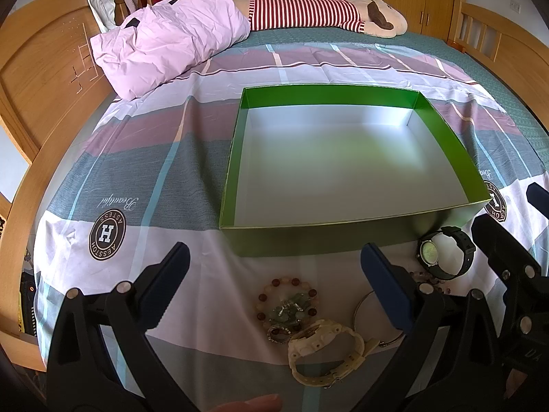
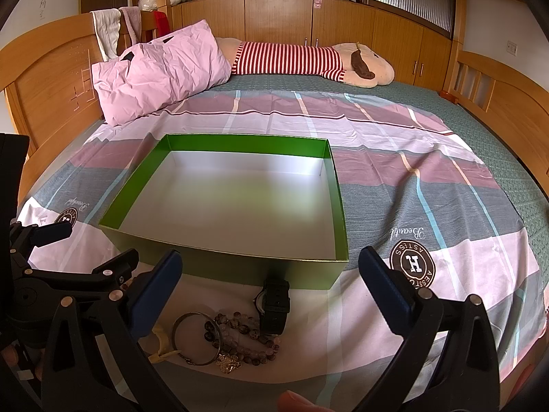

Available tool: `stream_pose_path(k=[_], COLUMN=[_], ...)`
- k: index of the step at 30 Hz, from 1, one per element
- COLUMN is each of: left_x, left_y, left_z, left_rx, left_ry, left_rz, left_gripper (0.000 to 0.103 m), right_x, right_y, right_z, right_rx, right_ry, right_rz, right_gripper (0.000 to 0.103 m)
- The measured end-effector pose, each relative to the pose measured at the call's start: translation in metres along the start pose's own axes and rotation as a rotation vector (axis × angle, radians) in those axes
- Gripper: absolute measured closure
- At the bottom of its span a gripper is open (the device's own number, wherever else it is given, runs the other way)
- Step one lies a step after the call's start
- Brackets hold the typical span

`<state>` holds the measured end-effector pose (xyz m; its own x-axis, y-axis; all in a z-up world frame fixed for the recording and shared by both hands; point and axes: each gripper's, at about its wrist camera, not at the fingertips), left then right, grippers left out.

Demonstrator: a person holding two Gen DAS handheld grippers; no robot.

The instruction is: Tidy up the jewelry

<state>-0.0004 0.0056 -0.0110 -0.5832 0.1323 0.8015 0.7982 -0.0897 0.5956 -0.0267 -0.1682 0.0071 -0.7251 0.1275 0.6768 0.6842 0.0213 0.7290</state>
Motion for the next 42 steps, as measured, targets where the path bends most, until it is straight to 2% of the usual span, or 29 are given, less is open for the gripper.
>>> stream_pose_path(k=[36,42], left_x=[-0.0020,0.0008], left_y=[-0.0006,0.0001], left_z=[-0.0014,-0.0008], left_rx=[-0.004,-0.011], left_ry=[0.014,0.007], left_rz=[0.011,0.007], left_gripper=[0.002,0.002], right_x=[-0.0015,0.0065], right_y=[-0.0022,0.0043], right_z=[-0.0001,-0.0061], right_rx=[0.007,-0.006], right_ry=[0.001,-0.023], right_rz=[0.006,-0.035], right_gripper=[0.001,0.001])
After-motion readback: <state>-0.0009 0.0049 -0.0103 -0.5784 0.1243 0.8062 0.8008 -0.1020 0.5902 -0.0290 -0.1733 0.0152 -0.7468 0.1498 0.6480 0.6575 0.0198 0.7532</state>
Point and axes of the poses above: each gripper's, at about its wrist camera, not at the fingertips, and x roughly against the way its jaws point, z to its left, y to its top, and after that the axes turned 9 degrees about -y, right-handed
